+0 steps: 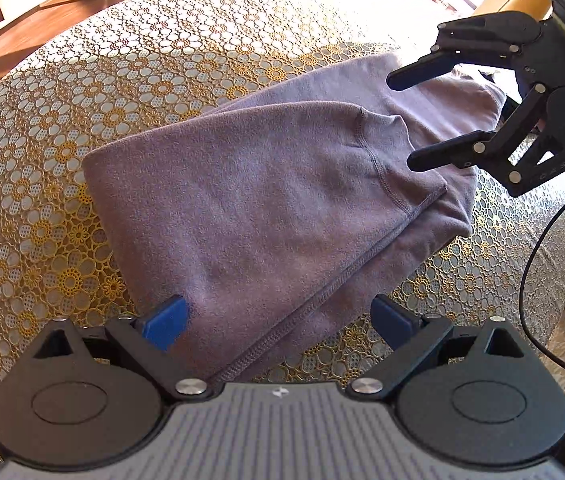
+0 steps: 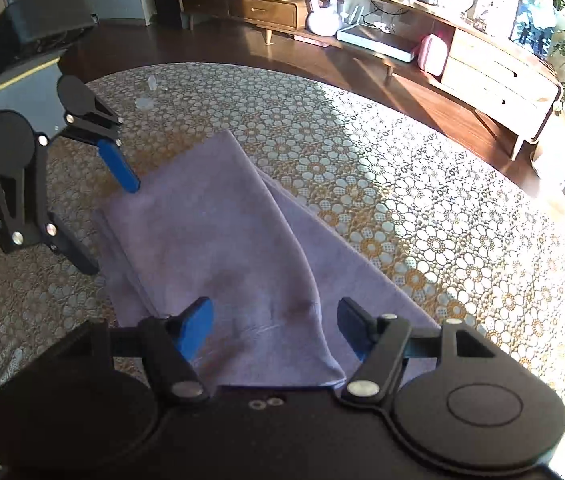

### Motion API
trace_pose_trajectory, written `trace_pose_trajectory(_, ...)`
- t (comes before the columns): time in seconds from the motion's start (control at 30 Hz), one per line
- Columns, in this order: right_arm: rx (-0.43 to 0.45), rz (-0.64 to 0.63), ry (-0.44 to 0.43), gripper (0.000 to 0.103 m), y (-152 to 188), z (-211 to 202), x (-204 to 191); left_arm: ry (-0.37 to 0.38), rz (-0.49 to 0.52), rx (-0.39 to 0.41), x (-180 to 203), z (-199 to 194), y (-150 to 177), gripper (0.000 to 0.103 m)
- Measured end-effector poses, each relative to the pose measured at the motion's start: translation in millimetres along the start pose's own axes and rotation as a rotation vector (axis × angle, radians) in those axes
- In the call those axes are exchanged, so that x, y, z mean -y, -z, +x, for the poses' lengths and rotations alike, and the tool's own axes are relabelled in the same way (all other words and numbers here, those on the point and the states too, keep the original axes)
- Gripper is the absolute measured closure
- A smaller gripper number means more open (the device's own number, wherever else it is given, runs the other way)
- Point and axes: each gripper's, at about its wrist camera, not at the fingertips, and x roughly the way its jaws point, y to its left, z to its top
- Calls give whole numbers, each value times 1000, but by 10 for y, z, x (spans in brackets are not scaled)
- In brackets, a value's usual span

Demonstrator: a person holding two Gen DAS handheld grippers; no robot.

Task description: Fold clothes

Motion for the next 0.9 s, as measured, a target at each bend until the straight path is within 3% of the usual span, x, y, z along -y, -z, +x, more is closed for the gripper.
trace_pose_trajectory(0.3,-276,-1,-140,0,356,179,-51,14,9,-45,-3,23,29,4)
trace_pose_trajectory(0.4,-217,5,-117,0,376,-23,-120,10,13,-50,-8,-21,87,4)
trace_pose_trajectory(0.57,-124,-56,-165,0,52,20,-397,-5,-46,-21,-103,-175,151,4)
trace_pose_trajectory(0.77,-167,-83,-176,0,33,356,-766,-52,-142,31,-372,-413,158,4)
trace_pose_trajectory(0.9,-260,-133,-340,0,206,183,-1028,-80,-180,40,-531,-484,125,4)
